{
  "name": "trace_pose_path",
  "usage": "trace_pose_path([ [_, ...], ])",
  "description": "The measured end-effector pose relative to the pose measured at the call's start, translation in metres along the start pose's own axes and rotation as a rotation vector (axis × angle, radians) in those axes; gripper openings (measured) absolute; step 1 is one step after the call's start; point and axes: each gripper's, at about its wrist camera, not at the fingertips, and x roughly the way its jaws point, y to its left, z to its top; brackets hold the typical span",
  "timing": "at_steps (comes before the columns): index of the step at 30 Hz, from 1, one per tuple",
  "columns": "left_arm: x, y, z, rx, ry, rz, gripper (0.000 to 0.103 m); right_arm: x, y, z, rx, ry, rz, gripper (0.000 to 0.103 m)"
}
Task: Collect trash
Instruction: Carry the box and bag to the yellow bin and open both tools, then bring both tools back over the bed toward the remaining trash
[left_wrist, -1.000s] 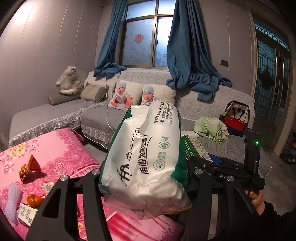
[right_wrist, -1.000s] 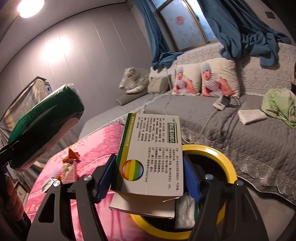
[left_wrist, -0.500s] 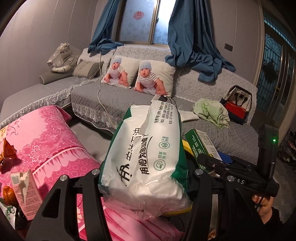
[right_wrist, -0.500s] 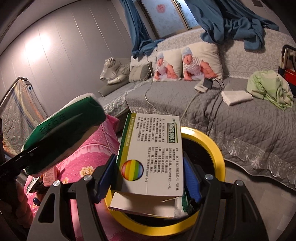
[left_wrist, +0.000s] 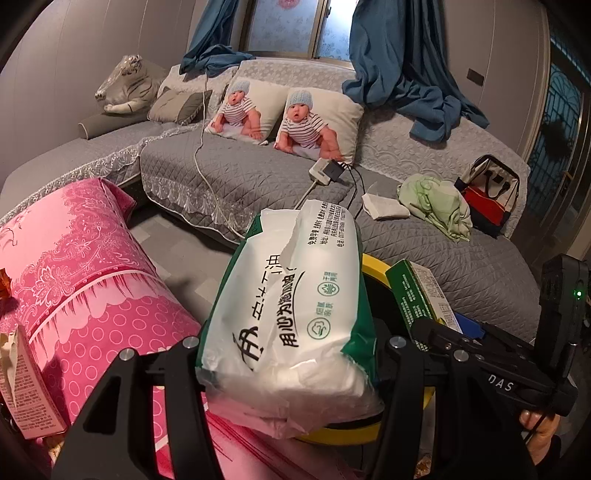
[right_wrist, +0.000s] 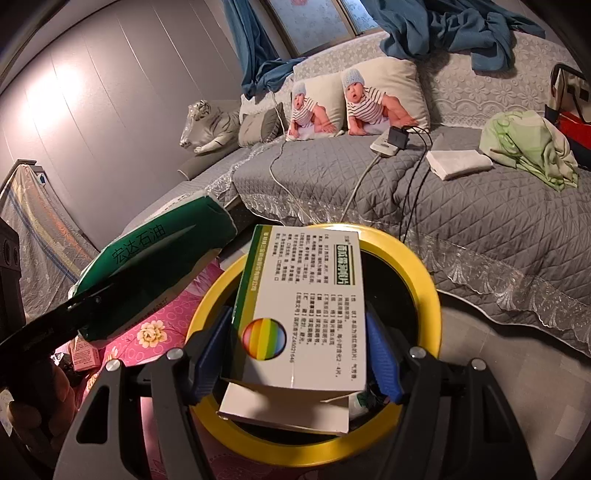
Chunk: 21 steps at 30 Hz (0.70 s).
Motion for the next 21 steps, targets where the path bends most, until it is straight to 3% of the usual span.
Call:
trace_pose_path([
  [10, 0.011, 0.003, 0.003, -0.012, 0.020, 0.008, 0.054, 0.002, -0.007, 0.001, 0.022, 0.009, -0.018, 0.065],
  [15, 0.009, 0.008, 0.003, -0.040, 0.010, 0.017, 0.072, -0.004, -0.009, 0.005, 0.032, -0.020, -0.033, 0.067],
  [18, 0.007, 0.015, 0.004, -0.082, 0.007, 0.017, 0.081, -0.010, -0.012, 0.005, 0.053, -0.044, -0.049, 0.080],
  [21, 0.006, 0.022, 0.003, -0.110, -0.001, 0.022, 0.087, -0.015, -0.013, 0.006, 0.063, -0.058, -0.049, 0.080],
])
